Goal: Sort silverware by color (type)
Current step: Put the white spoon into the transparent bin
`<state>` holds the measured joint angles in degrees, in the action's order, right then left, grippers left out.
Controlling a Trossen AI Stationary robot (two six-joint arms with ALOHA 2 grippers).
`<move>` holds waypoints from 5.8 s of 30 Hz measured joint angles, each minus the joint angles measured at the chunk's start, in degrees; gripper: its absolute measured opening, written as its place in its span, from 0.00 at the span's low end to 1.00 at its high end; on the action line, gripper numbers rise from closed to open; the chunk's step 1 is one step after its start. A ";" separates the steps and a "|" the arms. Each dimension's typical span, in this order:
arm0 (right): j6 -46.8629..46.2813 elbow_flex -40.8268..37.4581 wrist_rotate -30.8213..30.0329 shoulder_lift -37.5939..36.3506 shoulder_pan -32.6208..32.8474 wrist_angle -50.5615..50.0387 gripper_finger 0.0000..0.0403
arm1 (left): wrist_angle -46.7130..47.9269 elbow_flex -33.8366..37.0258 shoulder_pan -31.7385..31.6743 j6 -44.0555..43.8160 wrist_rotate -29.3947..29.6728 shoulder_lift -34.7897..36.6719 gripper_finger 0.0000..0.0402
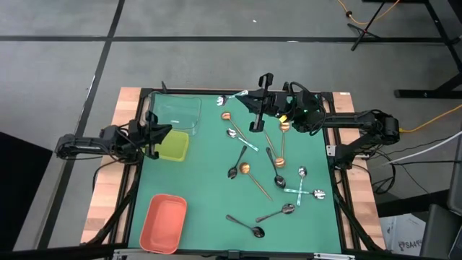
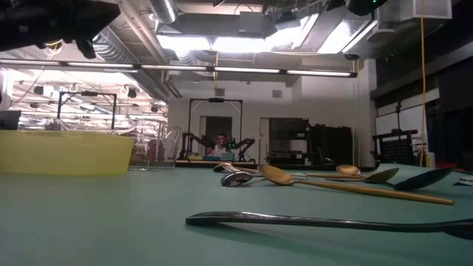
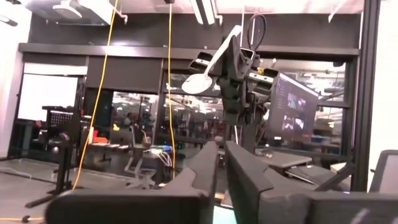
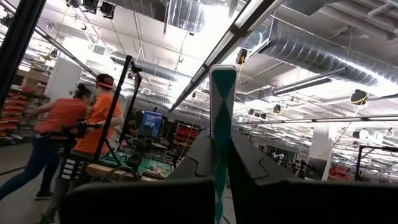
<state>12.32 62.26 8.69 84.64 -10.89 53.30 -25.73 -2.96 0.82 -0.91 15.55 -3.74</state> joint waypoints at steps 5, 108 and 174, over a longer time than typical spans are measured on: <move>0.00 0.00 0.00 0.00 0.01 -0.03 0.01 | -4.60 0.00 0.00 0.01 0.01 -3.43 0.18; -0.09 0.00 10.01 -0.02 0.04 -22.24 0.01 | -0.38 -44.61 -7.28 13.44 -9.31 -67.13 0.07; -0.02 -0.04 -9.18 -15.29 -0.01 -68.03 0.27 | 29.25 -44.57 -21.69 10.05 -9.02 -52.43 0.03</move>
<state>12.29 62.22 -0.49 69.35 -10.90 -14.73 3.52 -47.53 -20.87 9.15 6.53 -56.17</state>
